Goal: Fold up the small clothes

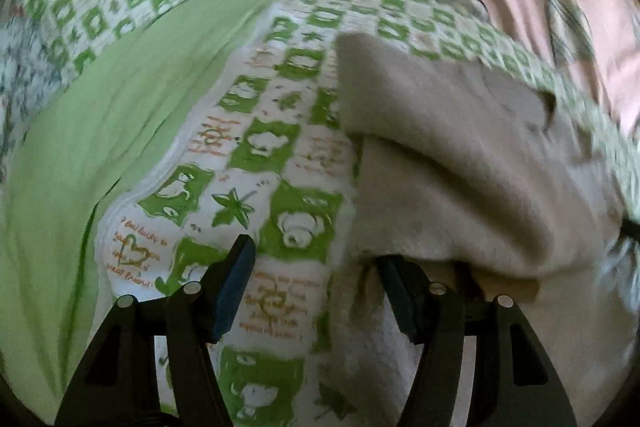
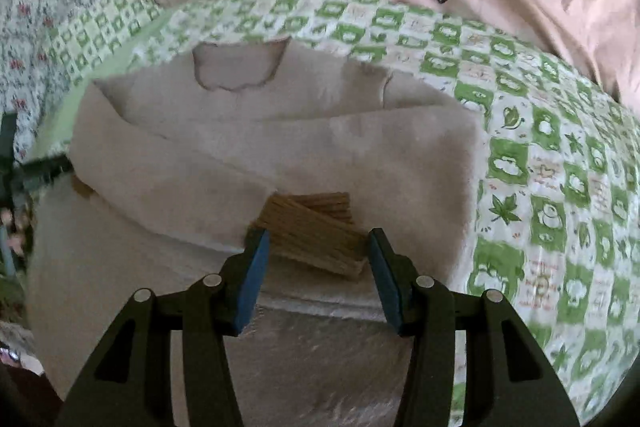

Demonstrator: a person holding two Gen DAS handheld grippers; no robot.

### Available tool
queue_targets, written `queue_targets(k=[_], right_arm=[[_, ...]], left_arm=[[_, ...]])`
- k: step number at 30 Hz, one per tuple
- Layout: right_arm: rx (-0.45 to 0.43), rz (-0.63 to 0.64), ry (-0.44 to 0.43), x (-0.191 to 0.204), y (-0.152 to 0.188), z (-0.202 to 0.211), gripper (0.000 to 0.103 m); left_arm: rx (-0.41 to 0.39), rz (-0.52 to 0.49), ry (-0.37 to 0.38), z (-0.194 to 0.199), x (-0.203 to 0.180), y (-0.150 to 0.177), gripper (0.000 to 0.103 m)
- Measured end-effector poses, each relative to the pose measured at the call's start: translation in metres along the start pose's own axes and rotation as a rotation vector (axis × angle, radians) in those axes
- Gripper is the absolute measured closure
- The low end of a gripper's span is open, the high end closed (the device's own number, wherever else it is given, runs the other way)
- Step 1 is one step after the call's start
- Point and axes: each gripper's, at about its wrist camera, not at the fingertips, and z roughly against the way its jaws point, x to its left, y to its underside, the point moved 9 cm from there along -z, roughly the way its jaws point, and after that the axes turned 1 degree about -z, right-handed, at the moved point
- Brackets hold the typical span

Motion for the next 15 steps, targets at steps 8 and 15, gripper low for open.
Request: queue_targets(k=[8,15], right_arm=[[-0.010,-0.057,-0.079,-0.001,0.001,0.002,0.056],[-0.034,-0.180,-0.218,0.011,-0.002,0.043,0.093]], left_arm=[[-0.009,0.030,-0.019,0.001,-0.001,0.001,0.040],[-0.010,0.018,-0.018,0.003,-0.002,0.003,0.042]])
